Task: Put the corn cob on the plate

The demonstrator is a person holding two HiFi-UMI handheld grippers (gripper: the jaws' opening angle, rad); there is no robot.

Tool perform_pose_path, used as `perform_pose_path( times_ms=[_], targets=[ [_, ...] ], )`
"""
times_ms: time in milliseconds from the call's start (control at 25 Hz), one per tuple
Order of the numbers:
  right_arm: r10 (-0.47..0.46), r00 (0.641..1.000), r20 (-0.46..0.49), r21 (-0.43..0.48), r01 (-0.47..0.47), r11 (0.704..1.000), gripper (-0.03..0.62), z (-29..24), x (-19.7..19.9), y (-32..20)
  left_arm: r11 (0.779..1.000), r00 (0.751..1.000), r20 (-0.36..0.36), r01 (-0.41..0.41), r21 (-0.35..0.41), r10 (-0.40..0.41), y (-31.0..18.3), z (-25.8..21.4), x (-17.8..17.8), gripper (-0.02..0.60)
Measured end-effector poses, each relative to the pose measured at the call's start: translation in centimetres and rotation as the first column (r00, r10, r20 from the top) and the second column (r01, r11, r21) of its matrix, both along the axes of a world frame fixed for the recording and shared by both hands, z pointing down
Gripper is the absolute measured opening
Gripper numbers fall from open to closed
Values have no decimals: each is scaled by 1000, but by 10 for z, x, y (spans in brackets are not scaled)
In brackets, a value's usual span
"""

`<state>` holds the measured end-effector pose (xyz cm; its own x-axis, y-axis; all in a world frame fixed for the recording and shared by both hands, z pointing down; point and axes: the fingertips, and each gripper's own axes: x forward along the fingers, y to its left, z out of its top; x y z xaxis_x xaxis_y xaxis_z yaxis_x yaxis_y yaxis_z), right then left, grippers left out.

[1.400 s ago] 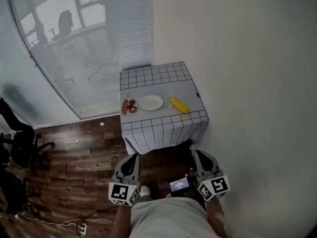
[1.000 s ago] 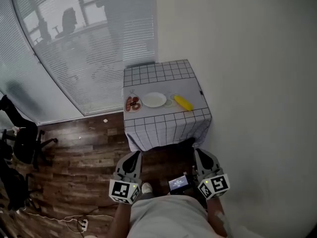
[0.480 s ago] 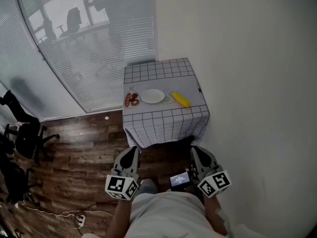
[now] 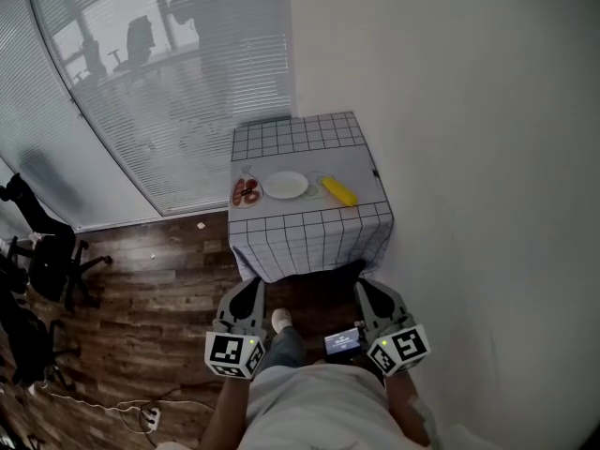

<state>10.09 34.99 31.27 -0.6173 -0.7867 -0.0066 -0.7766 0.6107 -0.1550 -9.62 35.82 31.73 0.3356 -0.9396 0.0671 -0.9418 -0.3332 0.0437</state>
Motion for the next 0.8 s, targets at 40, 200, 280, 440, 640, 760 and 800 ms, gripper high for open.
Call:
perform_pose_path(
  times_ms=[40,200,280,440,640,760,800],
  targets=[
    [5,1000,-8,-1,-5,1000,6,2,1,-3,1000,1000,-3,1,2,-1,-4,0,1,9],
    [14,1000,-12,-20,-15,1000,6,8,6,-20,1000,1000,-8,2,-8,-2,-22,4,2,9],
    [27,999,-20,-17,-28,999,6,8,9,-32,1000,1000,11,1,-6,-1,-33,6,3,9],
    [46,999,-6,-16,-47,999,6,11,10,-63,1000,1000,22,-2,-3,2,-63,11,1,9],
    [70,997,-18,-22,-71,997,6,11,8,-111,1000,999,37,-16,18,15,-113,6,-3,9],
    [86,996,-25,-30,-87,996,6,14,3,-143,999,999,40,-27,26,26,-145,5,-9,9],
    [91,995,-29,-32,-92,995,6,14,1,-154,999,999,40,-31,26,30,-157,5,-12,9]
  ],
)
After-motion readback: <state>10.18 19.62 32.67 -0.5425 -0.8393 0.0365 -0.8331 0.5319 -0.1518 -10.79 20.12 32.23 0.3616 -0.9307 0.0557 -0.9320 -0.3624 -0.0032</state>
